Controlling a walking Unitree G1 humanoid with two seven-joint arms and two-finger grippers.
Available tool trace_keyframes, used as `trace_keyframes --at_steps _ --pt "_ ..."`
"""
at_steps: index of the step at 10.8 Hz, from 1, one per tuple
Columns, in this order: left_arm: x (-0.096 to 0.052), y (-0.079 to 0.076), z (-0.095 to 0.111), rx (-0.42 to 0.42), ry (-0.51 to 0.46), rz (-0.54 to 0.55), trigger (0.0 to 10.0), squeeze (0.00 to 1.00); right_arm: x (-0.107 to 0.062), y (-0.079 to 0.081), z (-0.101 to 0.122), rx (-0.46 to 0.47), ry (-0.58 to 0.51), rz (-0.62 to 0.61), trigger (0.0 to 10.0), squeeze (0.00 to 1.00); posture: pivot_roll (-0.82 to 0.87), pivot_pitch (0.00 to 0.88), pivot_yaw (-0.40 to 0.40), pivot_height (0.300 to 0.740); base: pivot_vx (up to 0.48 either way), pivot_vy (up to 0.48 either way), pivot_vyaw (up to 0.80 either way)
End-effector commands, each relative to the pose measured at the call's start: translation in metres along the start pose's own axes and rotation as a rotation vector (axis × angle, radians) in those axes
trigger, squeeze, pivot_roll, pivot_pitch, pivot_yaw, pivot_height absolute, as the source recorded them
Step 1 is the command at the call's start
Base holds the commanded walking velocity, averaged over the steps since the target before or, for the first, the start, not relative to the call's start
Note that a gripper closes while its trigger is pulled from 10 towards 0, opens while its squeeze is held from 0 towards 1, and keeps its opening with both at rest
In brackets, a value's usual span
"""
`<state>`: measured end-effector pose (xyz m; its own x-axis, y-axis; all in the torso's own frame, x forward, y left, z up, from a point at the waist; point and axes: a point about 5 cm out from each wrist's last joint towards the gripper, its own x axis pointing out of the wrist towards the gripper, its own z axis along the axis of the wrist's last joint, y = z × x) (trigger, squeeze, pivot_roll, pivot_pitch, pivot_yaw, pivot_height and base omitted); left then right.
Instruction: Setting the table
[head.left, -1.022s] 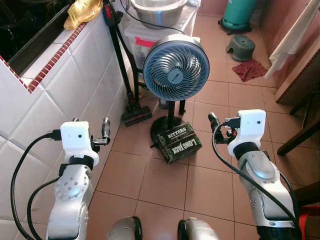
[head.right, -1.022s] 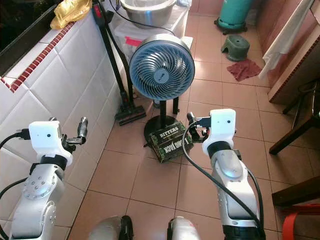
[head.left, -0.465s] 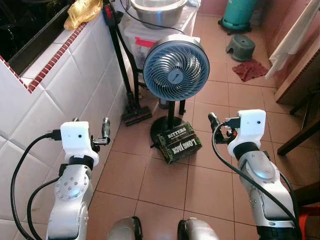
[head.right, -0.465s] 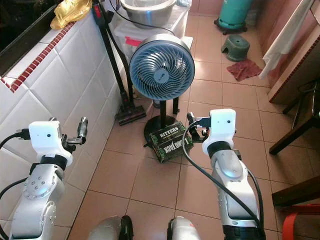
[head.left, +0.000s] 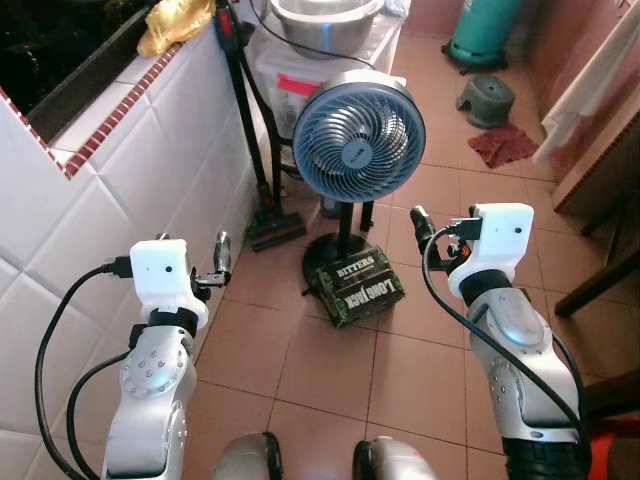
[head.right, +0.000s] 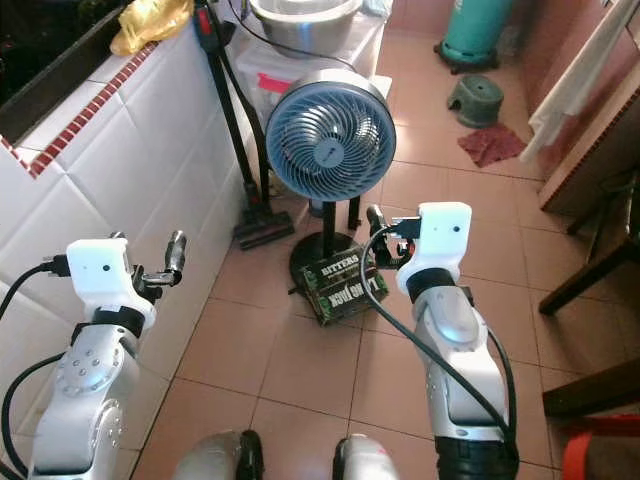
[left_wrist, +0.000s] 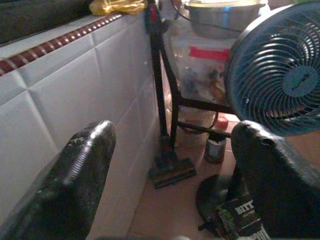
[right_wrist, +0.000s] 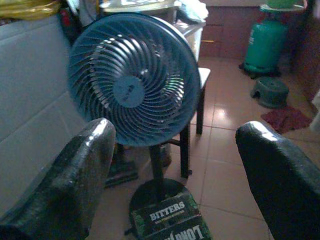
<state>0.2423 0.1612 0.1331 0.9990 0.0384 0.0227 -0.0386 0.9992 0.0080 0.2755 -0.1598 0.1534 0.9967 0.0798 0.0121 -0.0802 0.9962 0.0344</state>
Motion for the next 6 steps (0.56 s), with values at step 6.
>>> trace_keyframes --at_steps 6 --pt "0.0012 -0.0035 0.003 -0.001 -0.009 -0.032 10.0 0.0 -0.0003 0.0 -0.0005 0.004 0.007 0.007 10.0 0.0 -0.05 0.146 0.036 0.74 0.0 0.338 -0.8"
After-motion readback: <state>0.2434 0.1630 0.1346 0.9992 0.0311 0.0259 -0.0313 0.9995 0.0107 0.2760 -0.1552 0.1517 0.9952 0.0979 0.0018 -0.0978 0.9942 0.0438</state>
